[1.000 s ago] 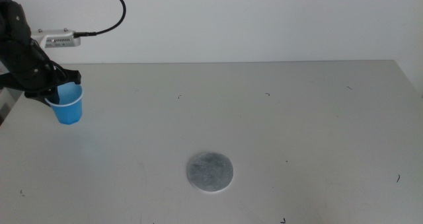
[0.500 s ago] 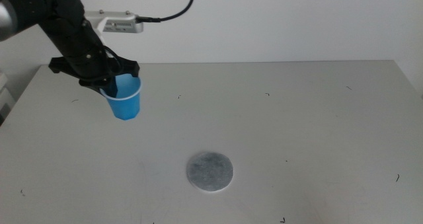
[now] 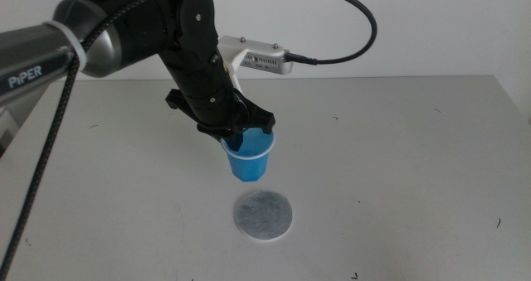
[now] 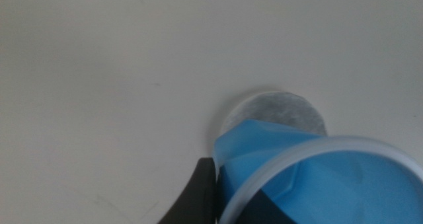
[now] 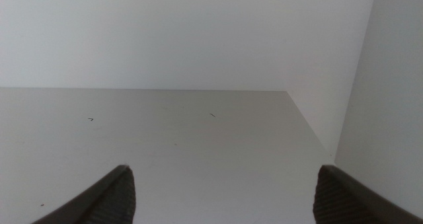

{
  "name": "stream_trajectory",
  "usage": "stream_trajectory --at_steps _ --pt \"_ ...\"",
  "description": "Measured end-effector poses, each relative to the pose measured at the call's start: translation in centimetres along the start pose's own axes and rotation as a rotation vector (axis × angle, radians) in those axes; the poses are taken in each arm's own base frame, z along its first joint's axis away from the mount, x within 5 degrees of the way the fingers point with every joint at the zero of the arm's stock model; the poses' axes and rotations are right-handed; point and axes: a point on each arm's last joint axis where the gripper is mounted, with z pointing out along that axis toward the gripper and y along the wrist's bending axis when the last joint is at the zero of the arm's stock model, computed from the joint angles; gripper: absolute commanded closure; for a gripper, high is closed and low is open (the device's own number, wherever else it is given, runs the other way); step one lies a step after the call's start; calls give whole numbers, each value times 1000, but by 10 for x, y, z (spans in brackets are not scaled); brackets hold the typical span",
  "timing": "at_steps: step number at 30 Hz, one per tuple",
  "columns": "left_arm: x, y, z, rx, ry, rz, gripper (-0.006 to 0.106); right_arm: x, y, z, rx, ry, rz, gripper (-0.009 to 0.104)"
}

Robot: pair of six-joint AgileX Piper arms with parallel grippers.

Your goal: Place an empty cup on a cup mat.

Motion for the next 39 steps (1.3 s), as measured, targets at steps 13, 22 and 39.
stream_trajectory --at_steps 13,22,39 --pt "5 -33 59 30 120 64 100 0 0 0 0 0 0 1" --pt "8 -32 83 32 179 54 100 0 0 0 0 0 0 1" --pt "11 -29 77 10 212 71 -5 0 0 0 0 0 0 1"
